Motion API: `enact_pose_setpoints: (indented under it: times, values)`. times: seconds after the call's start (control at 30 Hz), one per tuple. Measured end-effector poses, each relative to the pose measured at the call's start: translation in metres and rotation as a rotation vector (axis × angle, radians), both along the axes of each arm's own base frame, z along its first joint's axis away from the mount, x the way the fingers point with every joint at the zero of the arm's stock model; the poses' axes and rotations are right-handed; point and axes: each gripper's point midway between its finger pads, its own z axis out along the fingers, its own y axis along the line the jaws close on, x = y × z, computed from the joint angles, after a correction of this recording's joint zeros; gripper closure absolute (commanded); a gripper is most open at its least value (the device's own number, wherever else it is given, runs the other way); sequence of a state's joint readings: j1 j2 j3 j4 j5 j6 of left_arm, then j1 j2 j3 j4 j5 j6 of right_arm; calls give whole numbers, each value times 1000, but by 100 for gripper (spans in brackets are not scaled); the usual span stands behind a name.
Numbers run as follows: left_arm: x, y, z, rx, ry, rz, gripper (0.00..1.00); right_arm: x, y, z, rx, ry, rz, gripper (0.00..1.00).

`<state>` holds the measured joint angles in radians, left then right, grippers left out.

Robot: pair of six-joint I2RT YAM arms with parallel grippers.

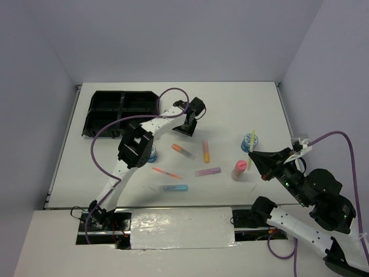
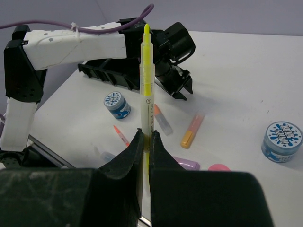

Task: Sort the stationery into containers
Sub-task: Pick up the pen cap from the center of the board.

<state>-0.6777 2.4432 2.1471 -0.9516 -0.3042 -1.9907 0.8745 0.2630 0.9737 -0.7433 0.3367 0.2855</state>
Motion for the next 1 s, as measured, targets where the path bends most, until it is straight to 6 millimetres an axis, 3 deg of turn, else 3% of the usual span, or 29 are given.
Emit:
enact_pose_setpoints:
  times: [0.33,0.6,0.73,0.83,1.0]
  values:
    - [8,0,-3,-18,-20,-13,74,-1,-5,0,1,-9,-11,100]
    - [13,2,-3,-38,-37,-50,74,-1,-7,-1,-1,-9,-19,100]
    - [17,4,-3,-25,-53,-101,84,-1,-8,-1,0,-8,-23,100]
    - [16,8,-1,2,-86,-167,100,-2,-9,-2,-3,-6,-26,100]
    - [1,26,3,91,-133,-342,100,-2,-9,-2,-3,-5,-26,100]
